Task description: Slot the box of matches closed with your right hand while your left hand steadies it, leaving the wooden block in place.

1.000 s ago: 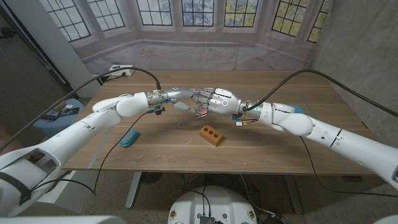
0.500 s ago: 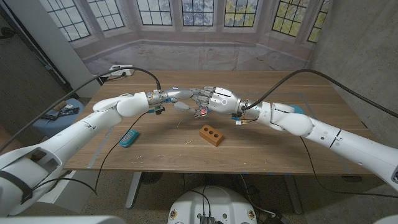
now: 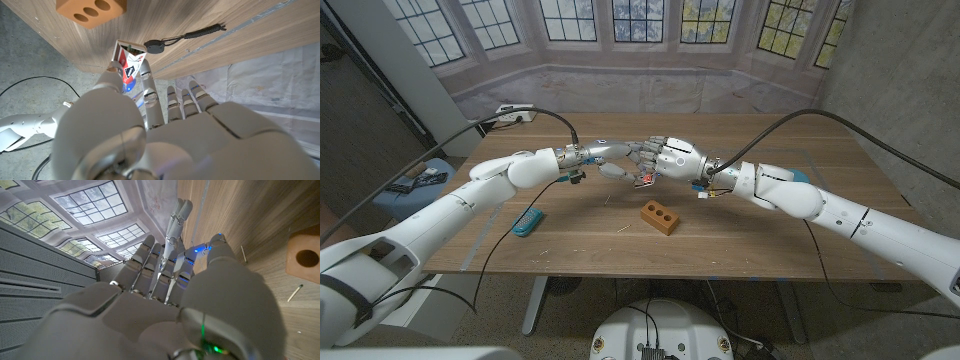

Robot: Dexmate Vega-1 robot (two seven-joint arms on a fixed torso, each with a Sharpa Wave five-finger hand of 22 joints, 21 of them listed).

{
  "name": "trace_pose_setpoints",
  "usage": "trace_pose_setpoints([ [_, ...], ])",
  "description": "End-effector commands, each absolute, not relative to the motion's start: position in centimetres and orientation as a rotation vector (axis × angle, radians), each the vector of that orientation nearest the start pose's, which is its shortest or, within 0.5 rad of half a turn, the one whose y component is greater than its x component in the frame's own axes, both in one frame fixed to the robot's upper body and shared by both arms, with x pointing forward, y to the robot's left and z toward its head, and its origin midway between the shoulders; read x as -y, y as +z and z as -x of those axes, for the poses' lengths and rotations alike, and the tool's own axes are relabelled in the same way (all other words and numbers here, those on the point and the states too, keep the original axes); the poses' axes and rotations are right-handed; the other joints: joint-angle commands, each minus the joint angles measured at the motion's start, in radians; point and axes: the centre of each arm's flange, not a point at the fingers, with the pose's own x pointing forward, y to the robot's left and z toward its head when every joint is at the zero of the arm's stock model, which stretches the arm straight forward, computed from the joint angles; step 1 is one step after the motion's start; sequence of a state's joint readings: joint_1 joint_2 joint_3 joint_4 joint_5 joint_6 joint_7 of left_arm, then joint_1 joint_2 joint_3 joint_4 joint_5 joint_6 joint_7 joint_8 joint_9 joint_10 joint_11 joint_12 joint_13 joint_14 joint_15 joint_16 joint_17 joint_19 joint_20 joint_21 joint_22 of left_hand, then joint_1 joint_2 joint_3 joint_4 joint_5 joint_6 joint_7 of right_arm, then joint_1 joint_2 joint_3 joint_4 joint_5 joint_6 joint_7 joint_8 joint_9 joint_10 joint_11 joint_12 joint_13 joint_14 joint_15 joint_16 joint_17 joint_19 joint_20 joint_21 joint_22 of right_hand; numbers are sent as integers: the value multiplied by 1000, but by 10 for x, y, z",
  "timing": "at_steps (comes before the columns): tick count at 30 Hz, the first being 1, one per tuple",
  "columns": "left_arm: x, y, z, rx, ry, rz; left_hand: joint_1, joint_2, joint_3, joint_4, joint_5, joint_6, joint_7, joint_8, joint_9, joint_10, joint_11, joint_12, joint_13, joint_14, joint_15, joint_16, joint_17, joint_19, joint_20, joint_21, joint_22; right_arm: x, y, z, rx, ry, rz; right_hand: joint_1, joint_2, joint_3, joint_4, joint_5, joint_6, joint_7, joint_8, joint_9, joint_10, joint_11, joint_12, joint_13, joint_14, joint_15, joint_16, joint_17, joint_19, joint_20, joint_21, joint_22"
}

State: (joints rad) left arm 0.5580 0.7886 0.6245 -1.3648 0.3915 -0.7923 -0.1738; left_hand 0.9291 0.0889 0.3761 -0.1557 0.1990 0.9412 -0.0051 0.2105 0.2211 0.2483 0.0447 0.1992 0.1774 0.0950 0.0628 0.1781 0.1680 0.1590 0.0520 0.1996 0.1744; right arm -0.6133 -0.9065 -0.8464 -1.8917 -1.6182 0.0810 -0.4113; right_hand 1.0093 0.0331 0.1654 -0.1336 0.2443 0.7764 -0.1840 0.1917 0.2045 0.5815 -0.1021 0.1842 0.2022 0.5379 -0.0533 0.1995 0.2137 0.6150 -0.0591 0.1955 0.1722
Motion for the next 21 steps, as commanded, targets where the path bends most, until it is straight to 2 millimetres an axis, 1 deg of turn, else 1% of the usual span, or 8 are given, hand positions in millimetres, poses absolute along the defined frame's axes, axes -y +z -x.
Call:
trace_pose_setpoints([
  [1,-206,35,-580,1070,-624,-1455,7,13,4,-3,-3,2,-1,4,1,4,4,-3,3,3,4,0,1,1,4,1,4,109,17,-513,1641,-261,2318,-10,-3,-2,0,5,-11,-4,-5,4,-8,2,-4,3,-8,-128,-2,4,-5,-39,-3,2],
  [6,-205,35,-581,1071,-628,-1454,7,13,4,-3,-3,1,-3,4,1,4,6,-3,3,3,5,0,1,1,5,1,4,111,19,-513,1617,-261,2318,-13,-5,-2,1,7,-24,-6,-7,3,-13,5,-3,3,-12,-123,-2,4,-8,-35,-3,2],
  [13,-205,35,-580,1073,-627,-1453,7,13,4,-3,-3,2,-3,4,1,4,6,-3,3,2,4,0,1,1,4,1,4,114,23,-513,1575,-273,2317,-21,-6,-4,4,10,-48,-17,-9,3,-25,14,-3,3,-22,-115,-2,5,-16,-29,-4,2],
  [21,-205,33,-580,1070,-625,-1450,7,13,4,-4,-3,3,-3,5,1,4,6,-3,3,2,5,-1,1,1,5,1,4,120,26,-512,1532,-287,2307,-28,-7,-7,6,11,-55,-18,-7,3,-29,13,-2,3,-28,-114,-1,6,-18,-26,-4,3],
])
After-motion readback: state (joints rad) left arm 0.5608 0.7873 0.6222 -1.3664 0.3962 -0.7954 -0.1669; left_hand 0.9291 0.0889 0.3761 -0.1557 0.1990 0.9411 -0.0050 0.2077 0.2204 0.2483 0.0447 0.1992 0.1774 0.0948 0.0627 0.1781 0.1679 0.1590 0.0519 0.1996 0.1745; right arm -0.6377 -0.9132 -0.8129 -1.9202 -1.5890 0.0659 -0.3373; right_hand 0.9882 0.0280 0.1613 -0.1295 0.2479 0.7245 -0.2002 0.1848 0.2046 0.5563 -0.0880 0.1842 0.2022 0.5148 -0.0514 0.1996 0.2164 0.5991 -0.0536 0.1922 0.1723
